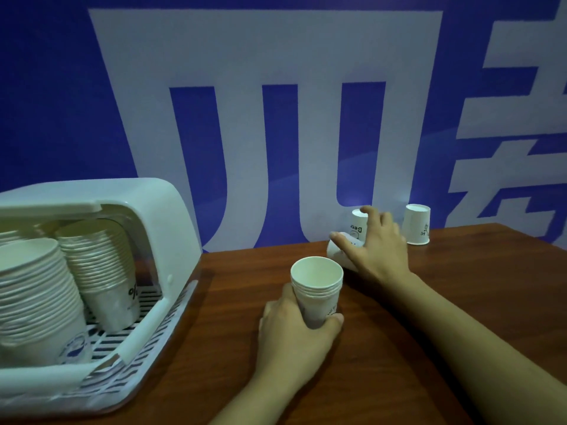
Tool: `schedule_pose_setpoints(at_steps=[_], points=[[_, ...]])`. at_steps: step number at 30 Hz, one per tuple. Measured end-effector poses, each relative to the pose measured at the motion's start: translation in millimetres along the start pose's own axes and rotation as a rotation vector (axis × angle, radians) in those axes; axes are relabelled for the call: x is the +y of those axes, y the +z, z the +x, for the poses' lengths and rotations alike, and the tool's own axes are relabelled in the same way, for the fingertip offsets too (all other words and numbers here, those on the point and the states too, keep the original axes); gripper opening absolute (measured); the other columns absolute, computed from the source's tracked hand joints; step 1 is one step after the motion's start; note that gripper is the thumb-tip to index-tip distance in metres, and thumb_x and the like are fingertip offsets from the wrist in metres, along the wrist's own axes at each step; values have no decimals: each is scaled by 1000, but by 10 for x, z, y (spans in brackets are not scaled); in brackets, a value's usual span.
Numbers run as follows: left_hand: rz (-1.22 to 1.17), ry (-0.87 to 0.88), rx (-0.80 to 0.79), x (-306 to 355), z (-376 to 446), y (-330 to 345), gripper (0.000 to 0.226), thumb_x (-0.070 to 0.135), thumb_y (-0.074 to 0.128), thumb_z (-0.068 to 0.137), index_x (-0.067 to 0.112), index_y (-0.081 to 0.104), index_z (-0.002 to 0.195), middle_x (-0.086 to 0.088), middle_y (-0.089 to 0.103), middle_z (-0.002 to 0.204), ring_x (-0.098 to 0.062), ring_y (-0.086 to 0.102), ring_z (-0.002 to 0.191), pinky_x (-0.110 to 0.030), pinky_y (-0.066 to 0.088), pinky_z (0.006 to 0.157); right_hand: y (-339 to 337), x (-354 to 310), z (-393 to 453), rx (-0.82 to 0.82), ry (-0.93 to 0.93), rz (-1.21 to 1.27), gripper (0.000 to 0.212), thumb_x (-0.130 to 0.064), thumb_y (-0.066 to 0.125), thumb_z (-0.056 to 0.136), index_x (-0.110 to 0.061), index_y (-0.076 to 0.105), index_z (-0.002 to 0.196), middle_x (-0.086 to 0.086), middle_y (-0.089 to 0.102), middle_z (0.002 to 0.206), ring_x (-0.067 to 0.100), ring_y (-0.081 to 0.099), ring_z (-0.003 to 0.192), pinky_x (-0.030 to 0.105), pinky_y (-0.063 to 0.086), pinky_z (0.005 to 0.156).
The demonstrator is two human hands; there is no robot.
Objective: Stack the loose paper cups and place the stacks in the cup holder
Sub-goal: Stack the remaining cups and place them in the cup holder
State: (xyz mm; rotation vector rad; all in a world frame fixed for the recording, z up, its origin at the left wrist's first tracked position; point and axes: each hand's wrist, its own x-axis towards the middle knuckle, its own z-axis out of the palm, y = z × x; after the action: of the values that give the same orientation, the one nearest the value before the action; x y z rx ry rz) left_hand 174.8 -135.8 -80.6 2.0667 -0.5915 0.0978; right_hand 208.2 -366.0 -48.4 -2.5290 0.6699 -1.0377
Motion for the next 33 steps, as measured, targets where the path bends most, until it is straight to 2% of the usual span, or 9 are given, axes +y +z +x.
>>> schedule_pose_setpoints(at_steps=[2,4,7,10,15,19,22,28,33], points=[[0,2,2,8,-3,-13,55,60,80,73,44,44,111,29,49,93,-13,54,118,-37,50,103,-64,-25,36,-331,135,-52,75,-82,57,80,-25,50,129,9,64,129,30,63,111,47,55,92],[3,-3,1,6,-7,-17,54,59,81,73,44,45,111,30,49,93,-13,54,117,-37,50,102,-120,-53,32,-482,161,-83,62,-74,68,76,-27,53,113,7,69,121,25,65,101,40,57,86],[-11,-4,-1,-8,-9,-5,58,65,78,68,46,46,113,29,52,97,-12,56,117,-38,52,102,-205,-96,68,-443,158,31,62,-57,79,76,-24,54,122,4,66,114,24,62,96,37,55,83],[-11,-3,2,-22,-4,4,56,62,80,71,47,45,112,28,52,97,-12,55,116,-37,51,102,-421,-195,169,-334,250,380,88,-33,87,76,-19,37,147,8,59,120,29,63,105,45,58,89],[-15,-17,6,3,-20,9,54,60,81,72,48,45,110,26,52,96,-11,55,113,-33,51,100,-792,-484,138,-331,174,674,52,-31,85,81,-24,53,122,3,66,114,14,65,92,27,55,67],[-92,-49,85,-34,14,26,53,55,87,65,43,53,104,19,67,105,-8,63,106,-32,56,92,-970,-748,15,-442,120,805,82,-21,87,80,-31,33,139,5,58,112,19,67,88,24,58,61],[-112,-57,173,-78,41,29,51,47,89,64,35,60,103,17,66,104,-11,63,104,-34,57,90,-1008,-868,-90,-576,-36,758,96,-14,90,75,-36,29,146,11,60,113,24,73,88,29,63,71],[-173,-79,139,-60,36,27,64,60,78,55,39,59,112,17,66,106,-8,64,104,-39,59,88,-989,-981,-186,-738,-286,405,96,-30,92,75,-42,28,146,-4,61,121,16,69,100,29,60,88],[-214,-100,142,-89,36,28,55,50,85,62,40,59,109,14,67,108,-7,64,104,-39,61,87,-958,-999,-253,-881,-354,239,110,-51,83,80,-42,8,161,-1,33,161,18,39,146,34,40,115]])
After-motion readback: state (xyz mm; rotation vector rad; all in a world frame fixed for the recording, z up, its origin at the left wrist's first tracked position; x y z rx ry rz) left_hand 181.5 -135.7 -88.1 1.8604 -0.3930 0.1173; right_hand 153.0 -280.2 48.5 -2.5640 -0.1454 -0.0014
